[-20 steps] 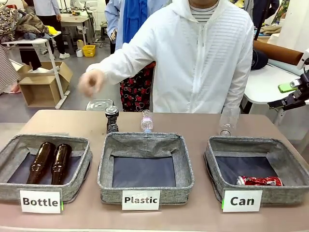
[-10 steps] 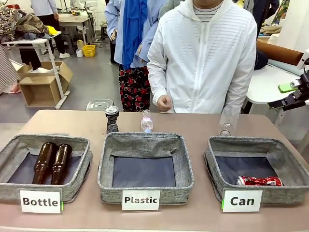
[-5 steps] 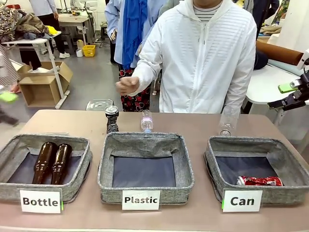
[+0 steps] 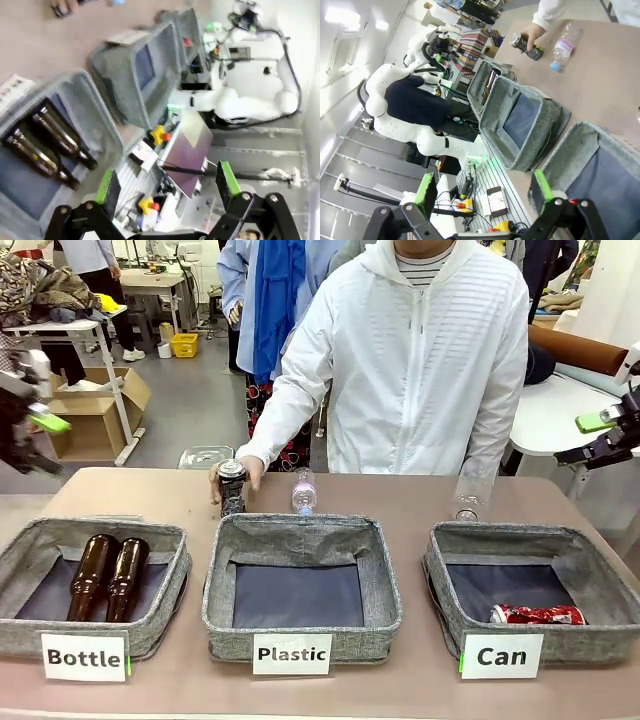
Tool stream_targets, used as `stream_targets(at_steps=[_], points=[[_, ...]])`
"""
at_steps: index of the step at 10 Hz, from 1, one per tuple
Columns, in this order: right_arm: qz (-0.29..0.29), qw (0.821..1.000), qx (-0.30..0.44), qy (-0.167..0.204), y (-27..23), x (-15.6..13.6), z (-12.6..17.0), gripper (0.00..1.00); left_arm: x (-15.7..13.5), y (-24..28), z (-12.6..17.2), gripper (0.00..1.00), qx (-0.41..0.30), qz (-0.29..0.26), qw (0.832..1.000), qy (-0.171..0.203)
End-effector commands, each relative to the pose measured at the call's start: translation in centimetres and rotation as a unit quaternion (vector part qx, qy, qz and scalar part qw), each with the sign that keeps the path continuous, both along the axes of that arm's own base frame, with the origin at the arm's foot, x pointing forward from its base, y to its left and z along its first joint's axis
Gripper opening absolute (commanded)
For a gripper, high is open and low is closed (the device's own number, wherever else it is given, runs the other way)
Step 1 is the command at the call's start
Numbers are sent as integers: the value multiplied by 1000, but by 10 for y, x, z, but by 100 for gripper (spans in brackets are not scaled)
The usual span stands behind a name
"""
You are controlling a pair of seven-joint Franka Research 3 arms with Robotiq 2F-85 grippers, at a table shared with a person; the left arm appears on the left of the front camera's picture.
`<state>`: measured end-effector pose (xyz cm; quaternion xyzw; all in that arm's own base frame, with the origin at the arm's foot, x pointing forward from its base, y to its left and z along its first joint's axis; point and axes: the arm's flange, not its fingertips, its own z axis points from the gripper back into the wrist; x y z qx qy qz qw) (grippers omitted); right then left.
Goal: Sort the can waste into the basket.
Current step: Pick up the can waste from the table and place it in the right Fabric basket.
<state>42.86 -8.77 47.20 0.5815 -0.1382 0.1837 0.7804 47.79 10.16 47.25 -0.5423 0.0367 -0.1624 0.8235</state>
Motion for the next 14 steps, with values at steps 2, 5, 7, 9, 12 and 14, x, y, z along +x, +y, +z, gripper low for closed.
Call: stream_targets(at_steps=[2, 5, 7, 9, 12, 14], points=[[3, 1000, -4, -9, -2, -1, 1, 100, -111, 110, 57, 100, -105, 61, 991, -62], [3, 1000, -4, -9, -2, -1, 1, 100, -200, 167, 42, 100, -164, 140, 969, -121], [3, 1000, -4, -9, -2, -1, 1, 100, -188, 156, 36, 100, -156, 129, 973, -108], [3, 1000, -4, -9, -2, -1, 1, 100, -158, 124, 43, 100, -123, 114, 981, -99], [3, 1000, -4, -9, -2, -1, 1, 100, -98, 66, 39, 100, -67, 77, 994, -50], [3, 1000, -4, -9, -2, -1, 1, 100, -74, 39, 29, 100, -43, 52, 997, -21]])
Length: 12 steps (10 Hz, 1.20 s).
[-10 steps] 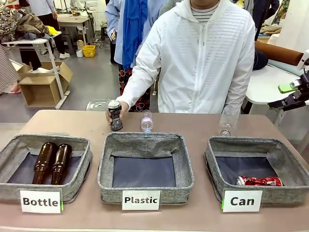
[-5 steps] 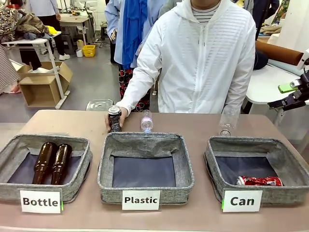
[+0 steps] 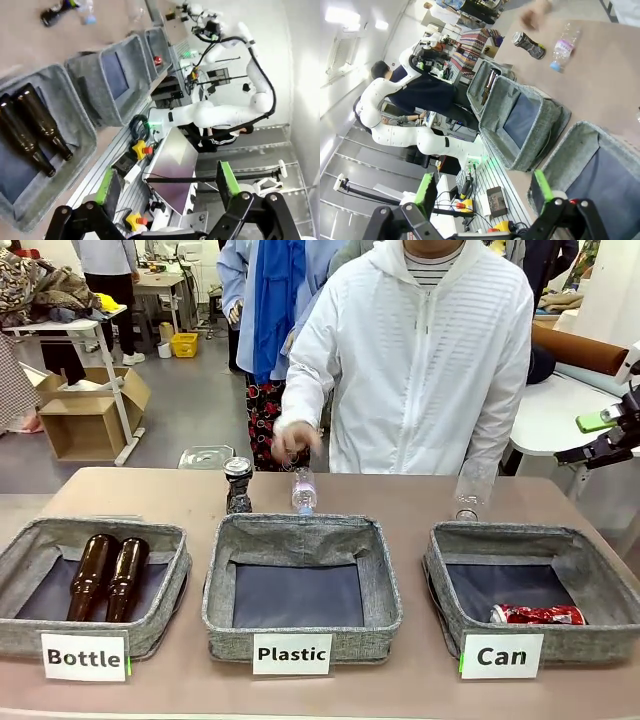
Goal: Sort the can waste into the basket.
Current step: Pick up the can waste from the table and place it in the right Fabric basket.
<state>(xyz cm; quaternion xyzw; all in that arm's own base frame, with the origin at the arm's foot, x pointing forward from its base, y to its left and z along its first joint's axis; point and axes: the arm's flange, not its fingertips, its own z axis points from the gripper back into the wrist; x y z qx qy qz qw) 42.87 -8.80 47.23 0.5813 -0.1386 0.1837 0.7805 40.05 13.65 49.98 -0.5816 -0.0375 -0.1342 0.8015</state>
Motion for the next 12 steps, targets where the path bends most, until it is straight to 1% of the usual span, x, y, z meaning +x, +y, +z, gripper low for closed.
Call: stream_targets(at_steps=[1, 3, 4, 5, 6, 7, 8, 9, 10, 11, 12], points=[[3, 1000, -3, -9, -2, -1, 1, 100, 8, -2, 0, 100, 15, -17, 1000, 22], [3, 1000, -3, -9, -2, -1, 1, 100, 5, 0, 0, 100, 12, -22, 1000, 20], [3, 1000, -3, -9, -2, -1, 1, 100, 8, -3, -4, 100, 21, 0, 1000, -13], [3, 1000, -3, -9, -2, -1, 1, 100, 17, -24, -14, 100, 94, 37, 986, -133], [3, 1000, -3, -9, -2, -1, 1, 100, 27, -50, -26, 100, 139, 39, 971, -192], [3, 1000, -3, -9, -2, -1, 1, 100, 40, -74, -37, 100, 174, 43, 950, -256], [3, 1000, -3, -9, -2, -1, 1, 100, 55, -96, -48, 100, 176, 21, 933, -314], [3, 1000, -3, -9, -2, -1, 1, 100, 69, -112, -61, 100, 180, 14, 914, -362], [3, 1000, -3, -9, -2, -1, 1, 100, 84, -121, -72, 100, 158, 10, 906, -393], [3, 1000, -3, -9, -2, -1, 1, 100, 96, -125, -80, 100, 141, 23, 904, -404], [3, 1000, -3, -9, -2, -1, 1, 100, 102, -125, -82, 100, 139, 35, 917, -372]])
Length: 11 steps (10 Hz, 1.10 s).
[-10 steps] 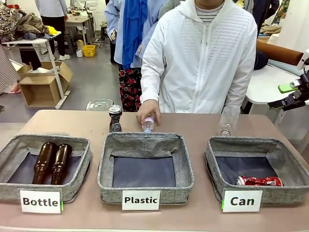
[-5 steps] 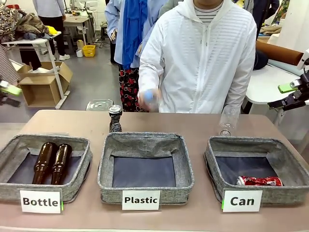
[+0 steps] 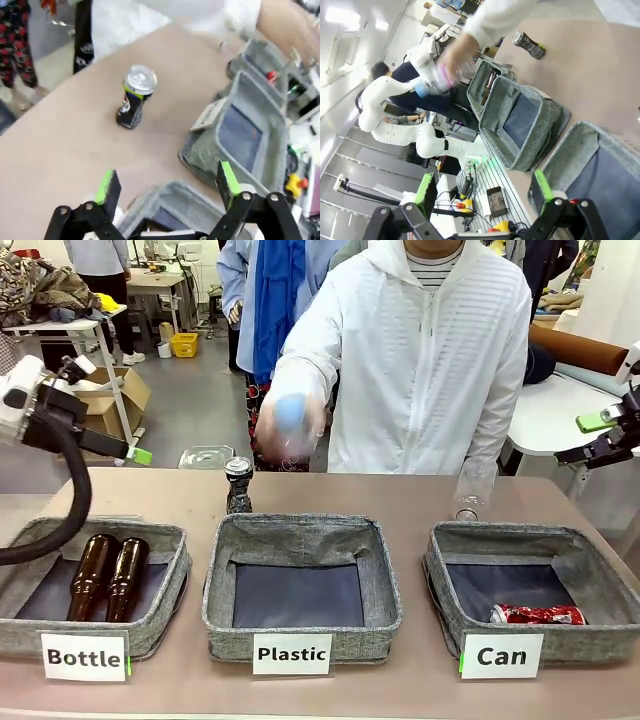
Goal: Sort the can waste into the basket.
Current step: Pick up the can waste from the table and place it in the right Fabric basket.
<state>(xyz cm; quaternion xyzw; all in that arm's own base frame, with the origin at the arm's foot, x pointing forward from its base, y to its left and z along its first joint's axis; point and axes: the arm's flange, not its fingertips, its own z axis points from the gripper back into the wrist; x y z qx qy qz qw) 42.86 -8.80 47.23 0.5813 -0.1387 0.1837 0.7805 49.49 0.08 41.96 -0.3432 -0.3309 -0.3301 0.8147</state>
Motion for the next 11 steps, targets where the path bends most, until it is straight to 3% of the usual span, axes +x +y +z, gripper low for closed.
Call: stream_targets(at_steps=[1, 3, 4, 7, 9, 11], points=[[3, 1000, -3, -9, -2, -1, 1, 100, -9, 3, 13, 100, 19, -6, 1000, 3], [3, 1000, -3, -9, -2, -1, 1, 100, 2, 1, -4, 100, -1, 1, 1000, 2], [3, 1000, -3, -9, -2, -1, 1, 100, -12, 19, 9, 100, -45, -51, 997, -35], [3, 1000, -3, -9, -2, -1, 1, 100, -57, 95, 20, 100, -78, -11, 994, -79], [3, 1000, -3, -9, -2, -1, 1, 100, -65, 93, 12, 100, -72, -10, 993, -89], [3, 1000, -3, -9, -2, -1, 1, 100, -41, 57, 10, 100, -26, -20, 992, -118]])
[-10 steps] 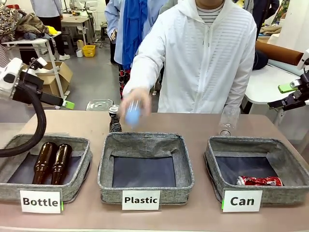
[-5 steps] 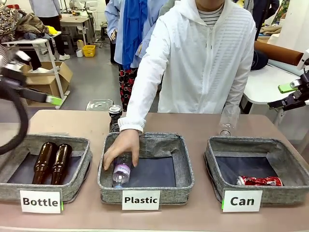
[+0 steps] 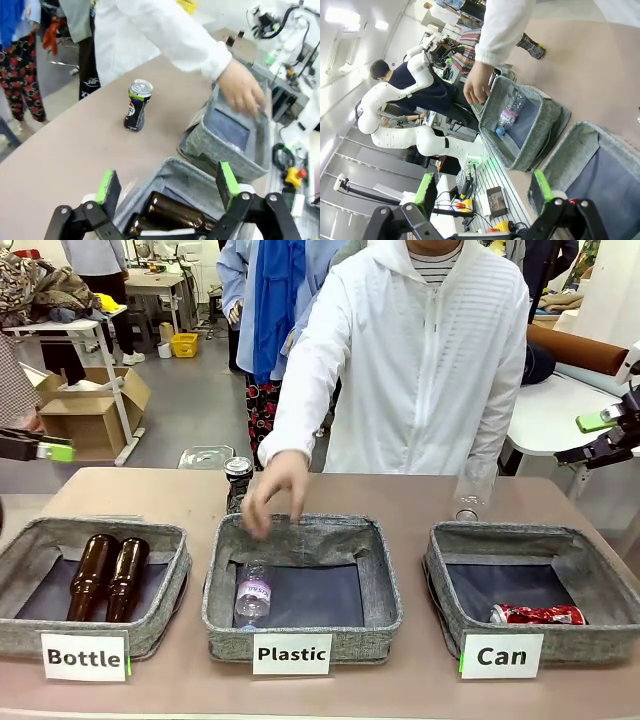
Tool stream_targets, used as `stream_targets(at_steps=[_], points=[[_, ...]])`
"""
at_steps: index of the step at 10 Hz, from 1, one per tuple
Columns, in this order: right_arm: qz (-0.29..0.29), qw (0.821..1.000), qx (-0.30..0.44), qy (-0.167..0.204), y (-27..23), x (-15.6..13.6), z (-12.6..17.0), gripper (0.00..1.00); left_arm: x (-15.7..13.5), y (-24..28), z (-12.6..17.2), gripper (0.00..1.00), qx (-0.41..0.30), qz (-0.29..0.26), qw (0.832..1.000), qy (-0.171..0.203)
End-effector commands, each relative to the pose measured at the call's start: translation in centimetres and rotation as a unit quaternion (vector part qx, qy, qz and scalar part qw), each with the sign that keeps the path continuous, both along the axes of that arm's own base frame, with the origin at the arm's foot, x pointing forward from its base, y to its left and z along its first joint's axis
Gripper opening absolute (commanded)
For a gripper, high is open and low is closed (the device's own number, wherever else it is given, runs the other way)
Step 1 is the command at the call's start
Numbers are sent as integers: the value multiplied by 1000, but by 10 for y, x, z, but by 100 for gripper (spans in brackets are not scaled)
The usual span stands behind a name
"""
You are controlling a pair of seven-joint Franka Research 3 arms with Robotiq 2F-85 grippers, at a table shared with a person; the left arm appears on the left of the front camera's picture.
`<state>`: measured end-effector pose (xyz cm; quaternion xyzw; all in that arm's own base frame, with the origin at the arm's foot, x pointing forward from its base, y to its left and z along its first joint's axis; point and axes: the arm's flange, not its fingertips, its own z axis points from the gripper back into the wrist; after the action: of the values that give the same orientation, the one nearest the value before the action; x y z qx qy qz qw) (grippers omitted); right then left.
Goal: Sort the can waste into the basket.
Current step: Pick up the can waste from the table and place it in the right Fabric basket.
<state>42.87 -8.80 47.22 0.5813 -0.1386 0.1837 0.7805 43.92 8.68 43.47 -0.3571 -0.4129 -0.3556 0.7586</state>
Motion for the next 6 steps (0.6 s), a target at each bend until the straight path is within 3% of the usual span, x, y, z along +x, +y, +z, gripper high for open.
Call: stream_targets(at_steps=[1, 3, 6], points=[[3, 1000, -3, -9, -2, -1, 1, 100, 31, -51, -12, 100, 44, -23, 998, -43], [3, 1000, -3, -9, -2, -1, 1, 100, 69, -91, -37, 100, 99, -61, 988, -105], [3, 1000, -3, -9, -2, -1, 1, 100, 92, -122, -81, 100, 119, -115, 977, -137]])
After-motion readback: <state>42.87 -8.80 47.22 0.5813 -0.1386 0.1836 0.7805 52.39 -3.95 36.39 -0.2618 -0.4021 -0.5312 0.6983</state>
